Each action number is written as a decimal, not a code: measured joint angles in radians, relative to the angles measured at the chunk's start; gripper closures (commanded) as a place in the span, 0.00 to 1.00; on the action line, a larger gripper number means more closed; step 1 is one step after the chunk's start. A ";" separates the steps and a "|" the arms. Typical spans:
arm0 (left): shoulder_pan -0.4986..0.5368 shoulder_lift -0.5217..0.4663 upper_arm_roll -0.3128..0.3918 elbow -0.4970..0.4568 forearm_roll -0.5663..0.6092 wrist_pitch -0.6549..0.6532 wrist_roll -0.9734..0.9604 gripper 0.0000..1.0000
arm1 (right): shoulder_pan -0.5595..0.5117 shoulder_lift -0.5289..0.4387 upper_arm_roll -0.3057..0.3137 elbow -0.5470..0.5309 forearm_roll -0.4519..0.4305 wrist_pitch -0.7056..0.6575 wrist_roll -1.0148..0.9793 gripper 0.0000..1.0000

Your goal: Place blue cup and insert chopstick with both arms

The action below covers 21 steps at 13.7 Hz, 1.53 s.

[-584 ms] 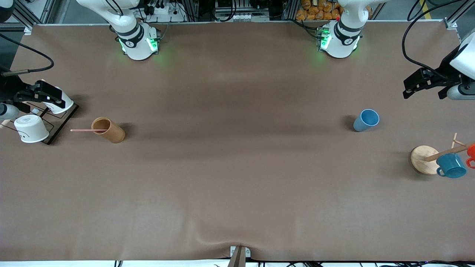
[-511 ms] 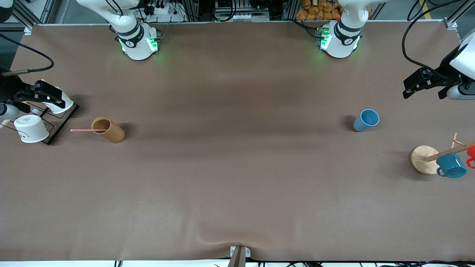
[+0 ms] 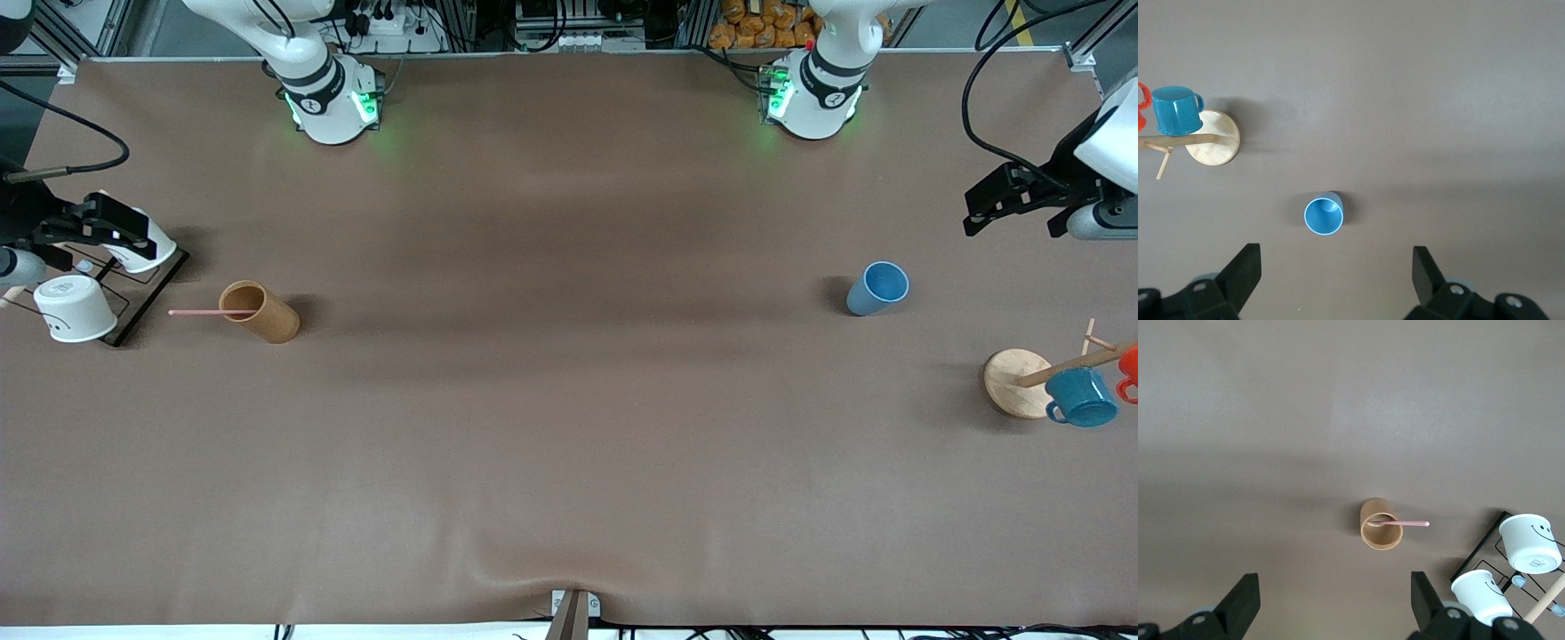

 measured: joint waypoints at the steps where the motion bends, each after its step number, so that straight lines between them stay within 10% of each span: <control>1: 0.001 0.003 0.001 -0.003 0.000 -0.002 0.003 0.00 | 0.000 0.000 0.000 0.000 0.000 0.000 0.000 0.00; 21: 0.154 0.018 0.006 -0.673 0.040 0.573 0.018 0.00 | -0.002 0.002 0.000 0.002 0.000 -0.003 0.000 0.00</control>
